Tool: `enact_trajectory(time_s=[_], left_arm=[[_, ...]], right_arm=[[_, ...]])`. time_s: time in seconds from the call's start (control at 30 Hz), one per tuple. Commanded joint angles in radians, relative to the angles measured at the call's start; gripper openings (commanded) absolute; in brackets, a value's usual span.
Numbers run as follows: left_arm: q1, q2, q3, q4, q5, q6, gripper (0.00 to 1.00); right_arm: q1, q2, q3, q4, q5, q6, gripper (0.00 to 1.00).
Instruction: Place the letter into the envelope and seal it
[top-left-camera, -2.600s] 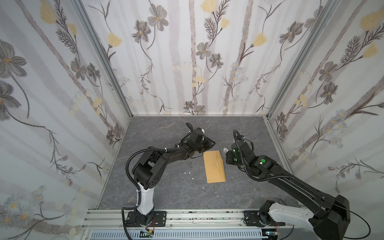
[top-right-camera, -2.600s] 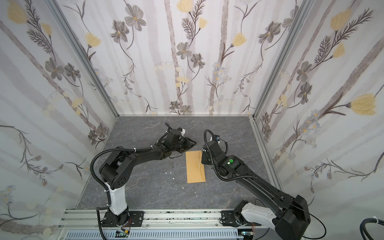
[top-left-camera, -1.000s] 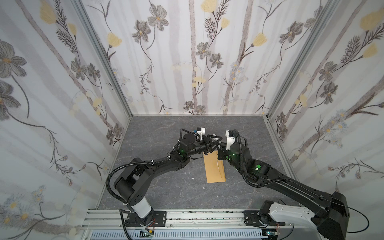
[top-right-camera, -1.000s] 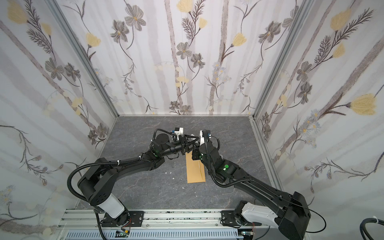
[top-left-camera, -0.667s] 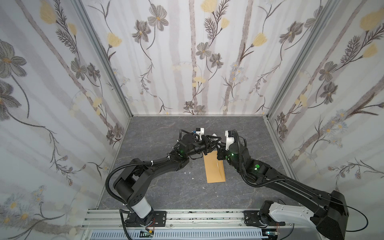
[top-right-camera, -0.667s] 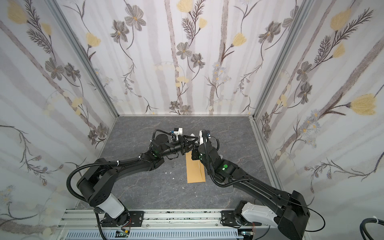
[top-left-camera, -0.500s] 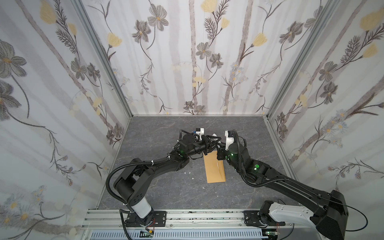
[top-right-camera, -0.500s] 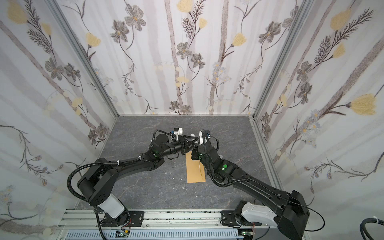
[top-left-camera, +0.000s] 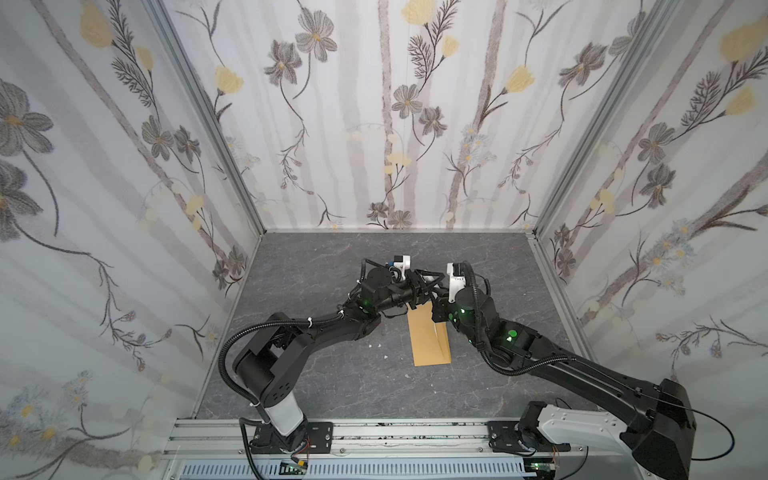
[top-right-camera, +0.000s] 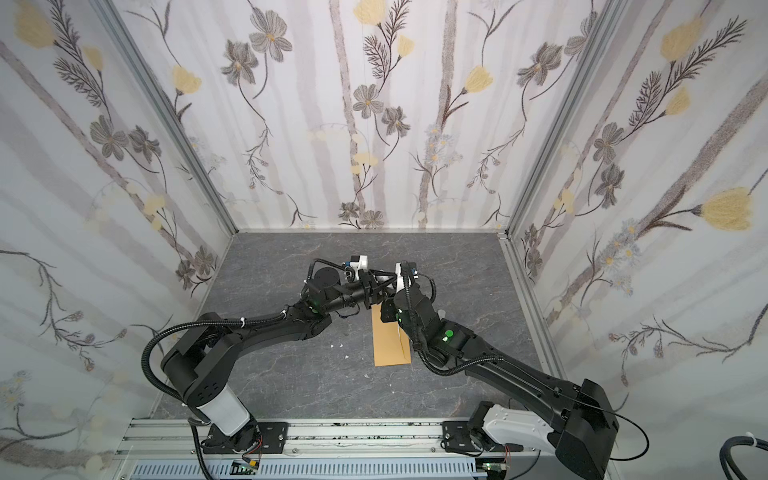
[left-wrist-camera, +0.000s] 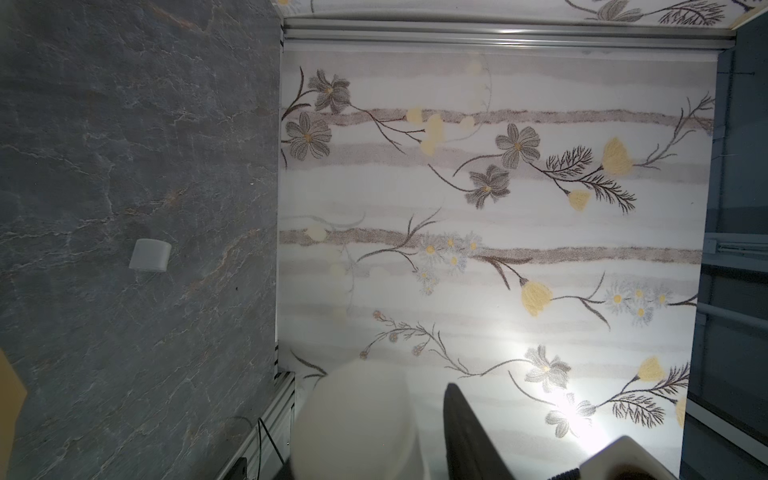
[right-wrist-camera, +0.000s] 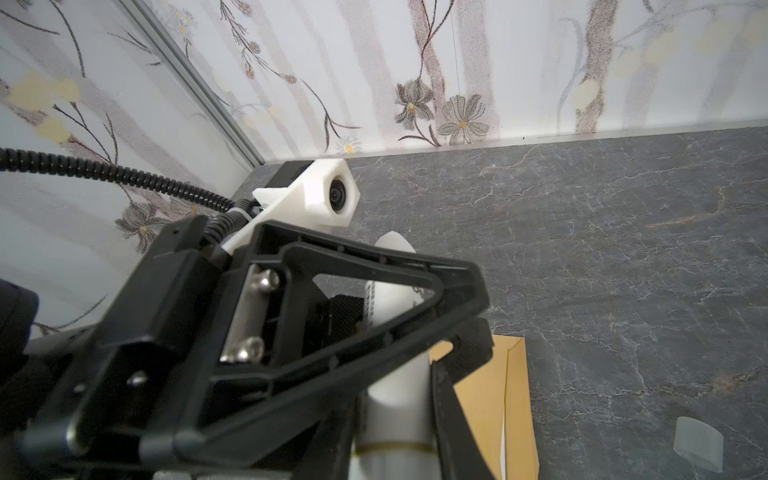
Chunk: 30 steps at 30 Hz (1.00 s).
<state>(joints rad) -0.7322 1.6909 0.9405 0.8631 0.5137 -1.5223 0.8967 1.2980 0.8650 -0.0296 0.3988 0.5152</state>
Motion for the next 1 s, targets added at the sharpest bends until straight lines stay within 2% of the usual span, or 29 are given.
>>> enact_trajectory(time_s=[0.0, 0.1, 0.2, 0.27, 0.33, 0.5, 0.63, 0.83, 0.97], left_arm=[[-0.002, 0.004, 0.005, 0.050, 0.025, 0.011, 0.22], [-0.001, -0.004, -0.001, 0.055, 0.019, 0.016, 0.01], [0.003, -0.014, -0.014, 0.055, 0.011, 0.025, 0.00], [0.010, -0.025, -0.032, 0.054, 0.002, 0.040, 0.00], [0.020, -0.036, -0.049, 0.047, -0.004, 0.068, 0.00], [0.063, -0.052, -0.127, 0.009, -0.011, 0.141, 0.00], [0.065, -0.080, -0.130, -0.203, -0.061, 0.331, 0.00], [0.023, -0.110, -0.034, -0.643, -0.257, 0.683, 0.00], [0.008, -0.135, -0.053, -0.681, -0.268, 0.780, 0.00]], right_arm=[[0.002, 0.002, -0.003, 0.073, -0.024, 0.014, 0.00], [0.002, 0.006, -0.004, 0.071, -0.023, 0.016, 0.00], [0.000, 0.007, -0.012, 0.077, -0.026, 0.032, 0.01], [-0.010, 0.003, -0.016, 0.078, -0.043, 0.043, 0.09], [-0.021, -0.011, -0.023, 0.076, -0.068, 0.052, 0.27], [-0.070, -0.095, -0.059, 0.031, -0.178, 0.105, 0.40], [-0.127, -0.160, -0.082, -0.036, -0.262, 0.118, 0.42], [-0.190, -0.207, -0.147, -0.098, -0.344, 0.112, 0.41], [-0.249, -0.230, -0.185, -0.104, -0.377, 0.114, 0.40]])
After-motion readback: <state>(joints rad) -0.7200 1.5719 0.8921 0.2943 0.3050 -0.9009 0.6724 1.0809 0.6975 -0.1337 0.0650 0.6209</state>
